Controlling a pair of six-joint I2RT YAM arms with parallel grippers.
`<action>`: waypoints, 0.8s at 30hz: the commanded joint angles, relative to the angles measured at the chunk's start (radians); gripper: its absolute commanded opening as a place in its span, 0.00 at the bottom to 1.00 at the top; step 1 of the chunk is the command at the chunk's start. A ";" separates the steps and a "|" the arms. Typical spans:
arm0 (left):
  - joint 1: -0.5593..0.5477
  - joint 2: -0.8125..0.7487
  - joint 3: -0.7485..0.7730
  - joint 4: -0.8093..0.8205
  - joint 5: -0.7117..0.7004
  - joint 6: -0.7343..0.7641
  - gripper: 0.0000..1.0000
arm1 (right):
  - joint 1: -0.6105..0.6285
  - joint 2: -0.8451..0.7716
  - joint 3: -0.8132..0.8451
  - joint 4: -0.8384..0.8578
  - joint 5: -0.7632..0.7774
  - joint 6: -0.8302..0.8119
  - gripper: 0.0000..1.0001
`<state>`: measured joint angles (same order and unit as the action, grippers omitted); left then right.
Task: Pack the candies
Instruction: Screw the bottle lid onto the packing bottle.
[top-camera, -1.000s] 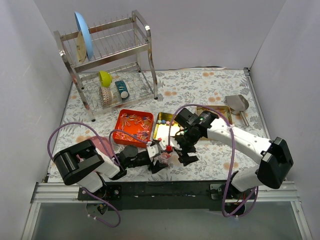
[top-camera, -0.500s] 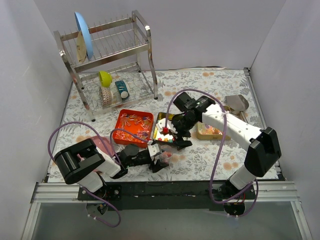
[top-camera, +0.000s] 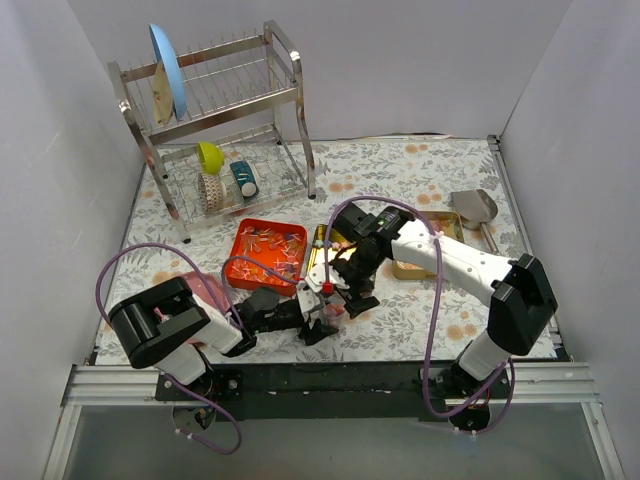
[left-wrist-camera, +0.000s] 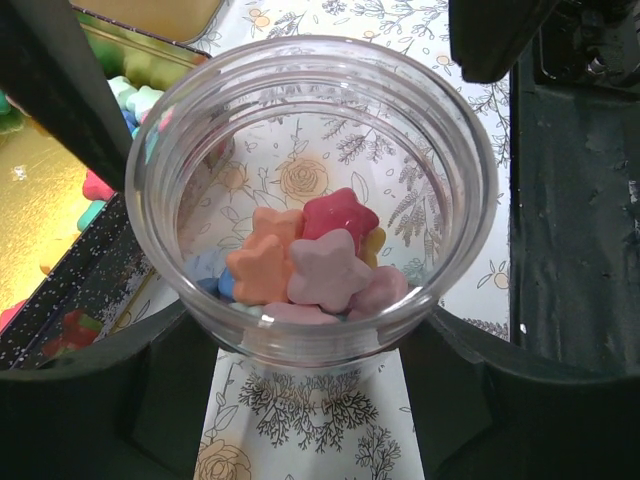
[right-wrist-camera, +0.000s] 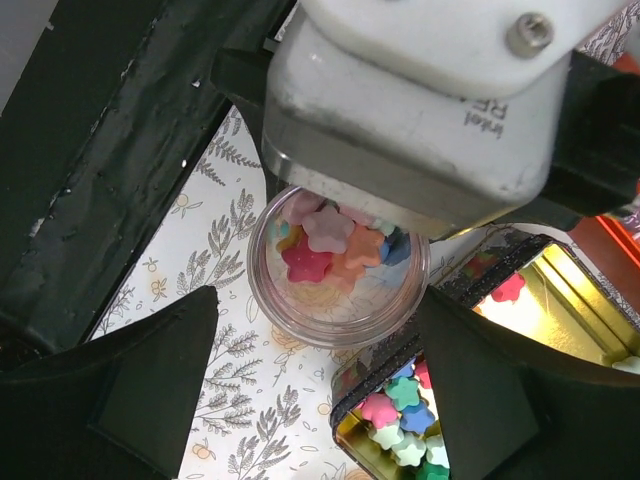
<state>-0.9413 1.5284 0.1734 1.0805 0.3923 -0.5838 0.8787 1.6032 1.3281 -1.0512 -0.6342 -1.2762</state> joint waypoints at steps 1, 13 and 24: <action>0.019 0.015 0.011 -0.067 -0.013 -0.014 0.00 | 0.002 -0.070 -0.053 -0.061 0.010 0.001 0.86; 0.021 0.021 0.012 -0.071 0.000 -0.011 0.00 | -0.055 -0.270 -0.175 -0.191 0.125 0.015 0.80; 0.021 0.022 0.017 -0.080 0.013 -0.008 0.00 | -0.104 -0.056 0.049 0.028 -0.002 0.061 0.83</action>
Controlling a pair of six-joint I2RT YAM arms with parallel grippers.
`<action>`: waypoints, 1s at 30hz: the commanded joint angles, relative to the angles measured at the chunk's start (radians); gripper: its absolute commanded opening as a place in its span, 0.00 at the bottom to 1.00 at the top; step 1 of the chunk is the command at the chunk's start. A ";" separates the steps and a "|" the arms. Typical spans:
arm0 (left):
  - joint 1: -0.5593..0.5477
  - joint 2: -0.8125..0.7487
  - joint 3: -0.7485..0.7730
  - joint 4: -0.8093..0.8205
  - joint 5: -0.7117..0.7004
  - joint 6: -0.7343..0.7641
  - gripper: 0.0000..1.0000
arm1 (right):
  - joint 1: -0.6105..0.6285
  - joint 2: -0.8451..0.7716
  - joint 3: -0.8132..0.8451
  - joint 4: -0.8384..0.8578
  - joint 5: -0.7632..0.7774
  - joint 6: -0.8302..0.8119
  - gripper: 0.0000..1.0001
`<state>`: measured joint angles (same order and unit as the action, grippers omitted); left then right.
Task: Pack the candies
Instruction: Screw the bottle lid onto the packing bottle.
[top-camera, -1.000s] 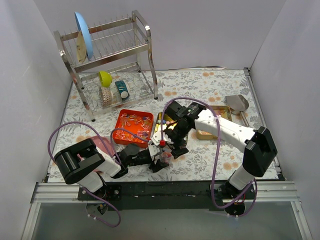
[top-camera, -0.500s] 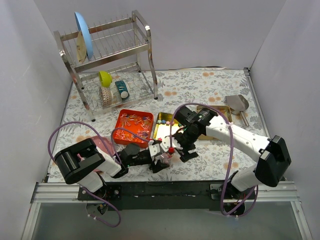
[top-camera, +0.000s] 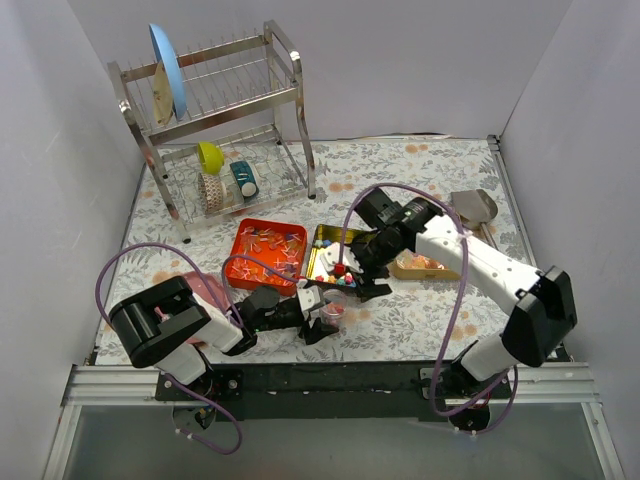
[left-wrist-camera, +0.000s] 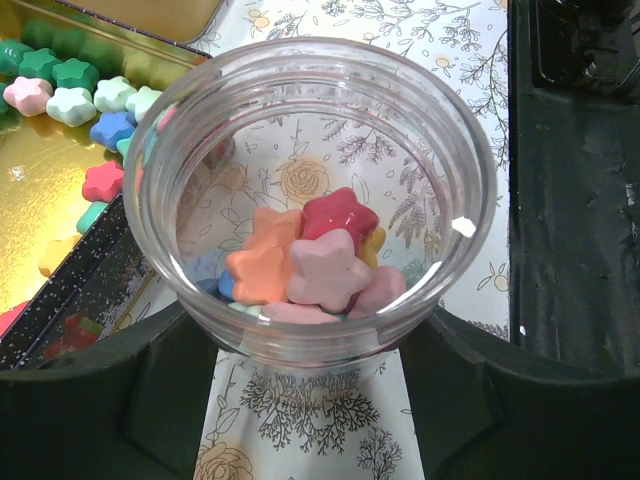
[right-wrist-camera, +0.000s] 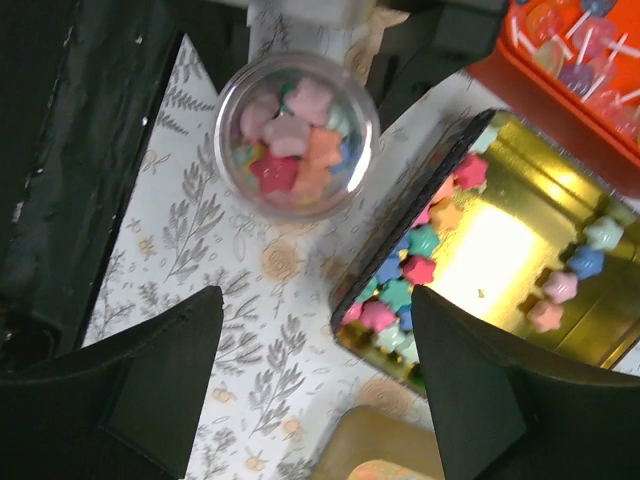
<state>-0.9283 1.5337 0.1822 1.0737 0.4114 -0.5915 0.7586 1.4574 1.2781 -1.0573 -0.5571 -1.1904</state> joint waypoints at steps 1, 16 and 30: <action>0.008 0.017 0.010 -0.078 -0.005 -0.001 0.00 | 0.022 0.104 0.110 0.033 -0.089 -0.047 0.83; 0.016 0.029 0.017 -0.084 -0.028 -0.013 0.00 | 0.128 0.175 0.127 -0.112 -0.129 -0.227 0.84; 0.059 0.054 0.033 -0.087 -0.048 -0.051 0.00 | 0.107 0.035 -0.051 -0.177 -0.023 -0.115 0.81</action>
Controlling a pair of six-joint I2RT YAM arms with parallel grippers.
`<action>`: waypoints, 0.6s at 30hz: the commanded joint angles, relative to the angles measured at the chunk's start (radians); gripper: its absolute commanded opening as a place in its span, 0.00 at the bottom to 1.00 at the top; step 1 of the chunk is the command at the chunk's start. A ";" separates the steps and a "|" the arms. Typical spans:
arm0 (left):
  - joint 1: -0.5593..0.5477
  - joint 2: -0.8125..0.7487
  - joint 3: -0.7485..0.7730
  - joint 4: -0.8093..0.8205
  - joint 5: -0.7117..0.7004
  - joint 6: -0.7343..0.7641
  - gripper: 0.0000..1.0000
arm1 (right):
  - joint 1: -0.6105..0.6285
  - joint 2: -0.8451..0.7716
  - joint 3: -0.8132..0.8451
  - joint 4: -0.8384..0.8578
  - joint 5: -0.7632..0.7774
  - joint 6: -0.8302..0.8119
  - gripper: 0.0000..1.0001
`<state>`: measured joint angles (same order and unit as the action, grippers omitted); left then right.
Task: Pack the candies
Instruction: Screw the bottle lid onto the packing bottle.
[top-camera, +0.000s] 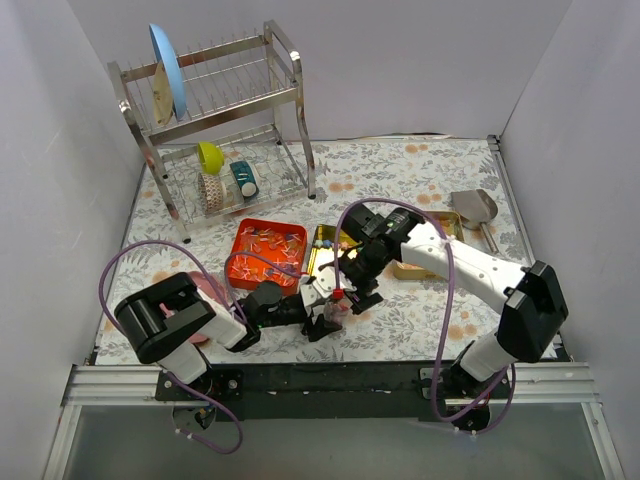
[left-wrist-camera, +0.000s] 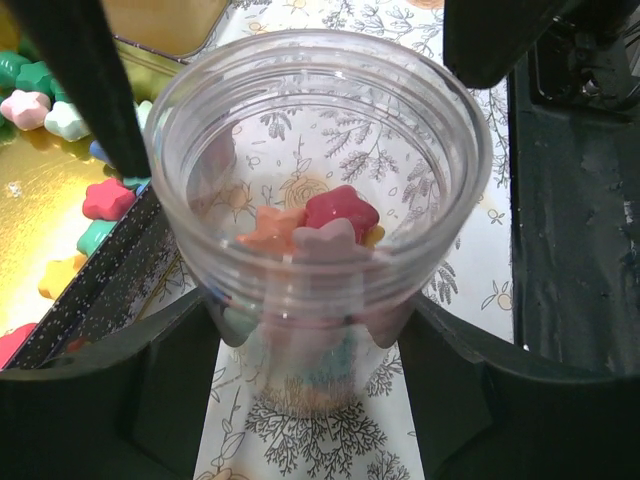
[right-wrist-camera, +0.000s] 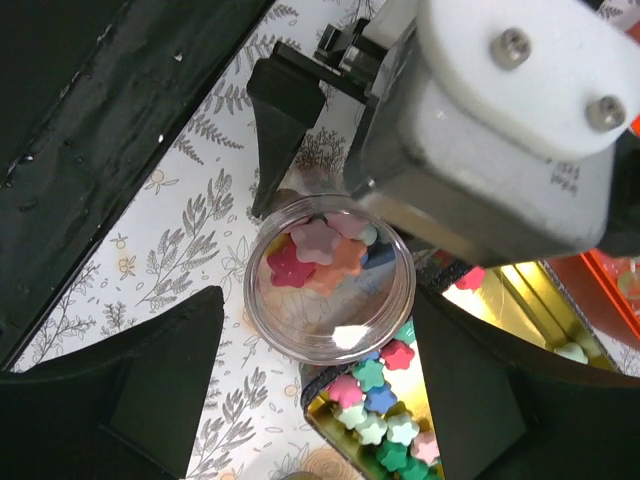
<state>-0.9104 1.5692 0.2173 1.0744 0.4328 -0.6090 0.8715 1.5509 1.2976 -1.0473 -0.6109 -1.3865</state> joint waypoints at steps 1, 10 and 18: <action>0.039 0.018 -0.004 -0.088 -0.066 -0.034 0.00 | -0.011 -0.066 -0.093 -0.203 0.037 0.089 0.81; 0.039 0.038 0.002 -0.083 -0.045 -0.037 0.00 | -0.023 -0.152 -0.192 -0.128 0.043 0.145 0.82; 0.039 0.035 0.001 -0.082 -0.023 -0.029 0.00 | -0.019 0.003 -0.057 -0.053 -0.015 0.187 0.80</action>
<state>-0.8997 1.5814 0.2260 1.0969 0.4984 -0.6498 0.8391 1.4876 1.1957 -0.9966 -0.5606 -1.2667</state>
